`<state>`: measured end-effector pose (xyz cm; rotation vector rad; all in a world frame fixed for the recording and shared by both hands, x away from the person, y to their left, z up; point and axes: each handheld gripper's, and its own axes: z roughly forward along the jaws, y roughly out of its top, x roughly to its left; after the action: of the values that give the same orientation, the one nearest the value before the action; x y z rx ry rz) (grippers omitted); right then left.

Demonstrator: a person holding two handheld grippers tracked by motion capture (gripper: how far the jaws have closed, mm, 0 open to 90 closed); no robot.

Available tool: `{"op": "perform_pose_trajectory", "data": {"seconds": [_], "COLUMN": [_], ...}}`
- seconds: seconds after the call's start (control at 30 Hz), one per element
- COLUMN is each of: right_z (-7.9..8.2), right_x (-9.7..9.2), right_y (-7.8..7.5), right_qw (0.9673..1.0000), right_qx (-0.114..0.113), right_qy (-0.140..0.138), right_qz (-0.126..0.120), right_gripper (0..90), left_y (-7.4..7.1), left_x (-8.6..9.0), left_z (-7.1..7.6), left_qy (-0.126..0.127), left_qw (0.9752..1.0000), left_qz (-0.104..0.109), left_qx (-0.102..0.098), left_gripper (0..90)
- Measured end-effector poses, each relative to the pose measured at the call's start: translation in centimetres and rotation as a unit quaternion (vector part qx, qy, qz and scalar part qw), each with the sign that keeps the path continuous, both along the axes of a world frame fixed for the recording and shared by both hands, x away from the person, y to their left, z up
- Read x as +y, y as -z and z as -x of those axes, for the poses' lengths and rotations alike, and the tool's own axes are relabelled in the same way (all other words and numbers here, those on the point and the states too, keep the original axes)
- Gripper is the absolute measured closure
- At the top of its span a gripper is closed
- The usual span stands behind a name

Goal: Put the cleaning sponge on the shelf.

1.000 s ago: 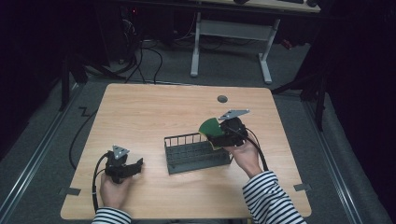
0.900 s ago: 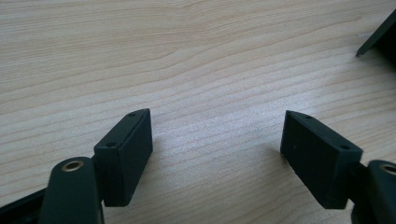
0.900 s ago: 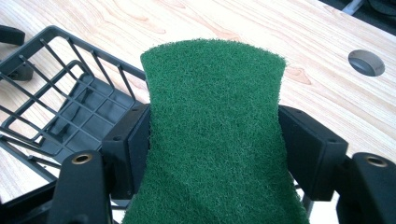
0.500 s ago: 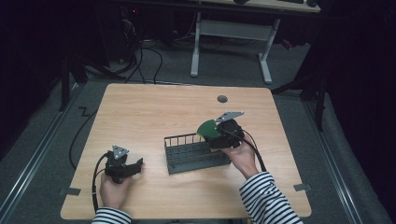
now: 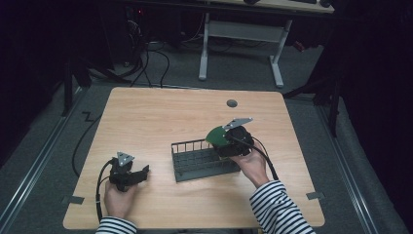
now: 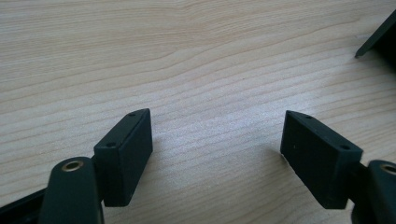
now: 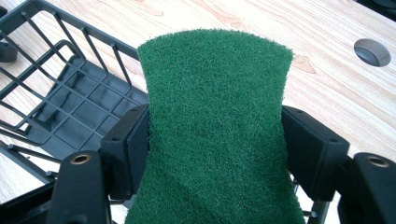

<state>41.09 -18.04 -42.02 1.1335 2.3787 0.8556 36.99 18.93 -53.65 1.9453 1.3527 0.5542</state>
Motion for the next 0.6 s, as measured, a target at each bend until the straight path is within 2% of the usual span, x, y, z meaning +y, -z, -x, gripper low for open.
{"op": "perform_pose_trajectory", "data": {"seconds": [0.1, 0.27, 0.6], "right_z": [0.01, 0.15, 0.31], "right_x": [0.01, -0.23, -0.17], "right_y": [0.08, 0.58, 0.88], "right_qw": [1.0, 1.0, 1.0], "right_qx": [0.002, 0.004, 0.005], "right_qy": [0.0, 0.004, 0.003], "right_qz": [0.004, -0.004, 0.003], "right_gripper": [30.3, 30.5, 30.6], "left_y": [0.0, 0.0, 0.0], "left_x": [-0.01, -0.01, -0.03], "left_z": [0.0, 0.0, 0.0], "left_qy": [0.0, 0.0, 0.0], "left_qw": [1.0, 1.0, 1.0], "left_qz": [-0.001, -0.001, -0.002], "left_qx": [0.0, 0.0, 0.0], "left_gripper": [25.5, 25.6, 25.6]}}
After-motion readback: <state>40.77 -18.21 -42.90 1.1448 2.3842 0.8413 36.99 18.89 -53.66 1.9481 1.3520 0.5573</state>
